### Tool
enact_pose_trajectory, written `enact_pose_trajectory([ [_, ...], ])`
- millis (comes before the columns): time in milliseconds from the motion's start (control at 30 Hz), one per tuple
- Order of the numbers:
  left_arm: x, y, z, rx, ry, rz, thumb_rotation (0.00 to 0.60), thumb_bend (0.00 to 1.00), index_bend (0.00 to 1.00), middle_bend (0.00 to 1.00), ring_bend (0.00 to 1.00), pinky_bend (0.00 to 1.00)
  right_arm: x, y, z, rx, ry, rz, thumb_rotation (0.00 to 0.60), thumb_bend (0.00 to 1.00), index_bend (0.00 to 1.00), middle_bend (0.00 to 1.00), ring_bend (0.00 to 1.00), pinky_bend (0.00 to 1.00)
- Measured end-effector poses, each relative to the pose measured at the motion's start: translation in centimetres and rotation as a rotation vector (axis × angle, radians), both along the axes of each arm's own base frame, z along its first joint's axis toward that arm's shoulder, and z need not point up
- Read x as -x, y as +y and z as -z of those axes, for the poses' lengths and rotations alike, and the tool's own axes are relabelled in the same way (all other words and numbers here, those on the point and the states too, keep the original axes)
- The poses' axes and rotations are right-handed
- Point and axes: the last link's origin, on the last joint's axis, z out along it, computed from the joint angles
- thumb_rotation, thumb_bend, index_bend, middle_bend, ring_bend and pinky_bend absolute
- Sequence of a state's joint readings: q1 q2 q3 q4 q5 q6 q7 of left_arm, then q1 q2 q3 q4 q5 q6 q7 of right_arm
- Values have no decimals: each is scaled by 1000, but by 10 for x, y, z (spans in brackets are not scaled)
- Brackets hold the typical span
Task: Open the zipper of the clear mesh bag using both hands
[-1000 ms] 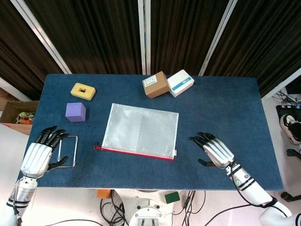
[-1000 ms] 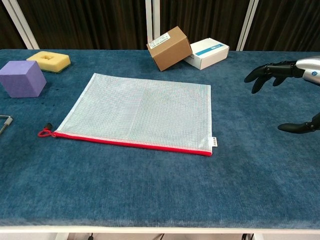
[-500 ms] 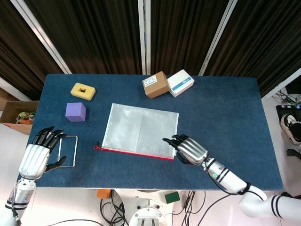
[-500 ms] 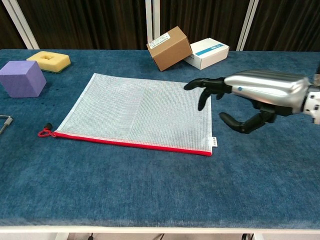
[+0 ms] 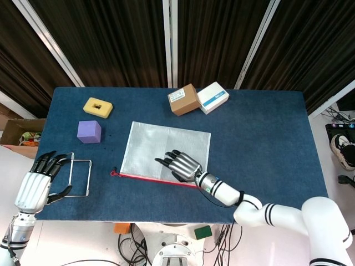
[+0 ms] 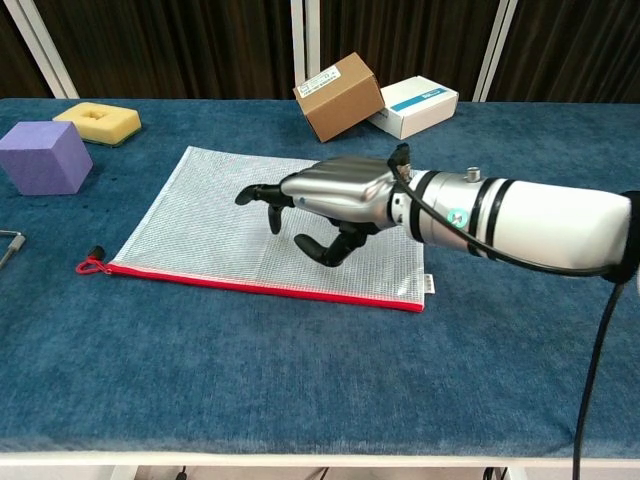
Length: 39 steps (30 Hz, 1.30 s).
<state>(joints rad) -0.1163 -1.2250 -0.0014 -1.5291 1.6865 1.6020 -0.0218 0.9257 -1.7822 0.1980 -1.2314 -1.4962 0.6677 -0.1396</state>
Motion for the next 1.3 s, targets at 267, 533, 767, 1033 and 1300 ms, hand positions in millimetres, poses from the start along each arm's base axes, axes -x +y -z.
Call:
enact_pose_trajectory([
  [267, 3, 2, 2, 5, -8, -1, 600, 165, 246, 204, 116, 159, -16, -7, 28, 22, 30, -49, 600, 661, 47, 297, 94, 195],
  [533, 5, 4, 3, 5, -13, 1, 600, 165, 246, 204, 116, 159, 18, -5, 10, 50, 95, -58, 600, 663, 47, 297, 94, 195],
  [767, 3, 5, 3, 1, -13, 13, 600, 165, 246, 204, 116, 159, 54, 3, -24, 100, 153, -53, 600, 670, 47, 295, 94, 188],
  [1033, -2, 8, 3, 1, -8, 22, 600, 165, 247, 204, 116, 158, 30, 19, -62, 123, -18, -68, 600, 683, 47, 296, 94, 187],
  [1300, -1, 4, 1, -6, -6, 10, 600, 166, 247, 204, 116, 159, -13, 17, -22, 21, -26, -101, 600, 685, 35, 295, 94, 186],
])
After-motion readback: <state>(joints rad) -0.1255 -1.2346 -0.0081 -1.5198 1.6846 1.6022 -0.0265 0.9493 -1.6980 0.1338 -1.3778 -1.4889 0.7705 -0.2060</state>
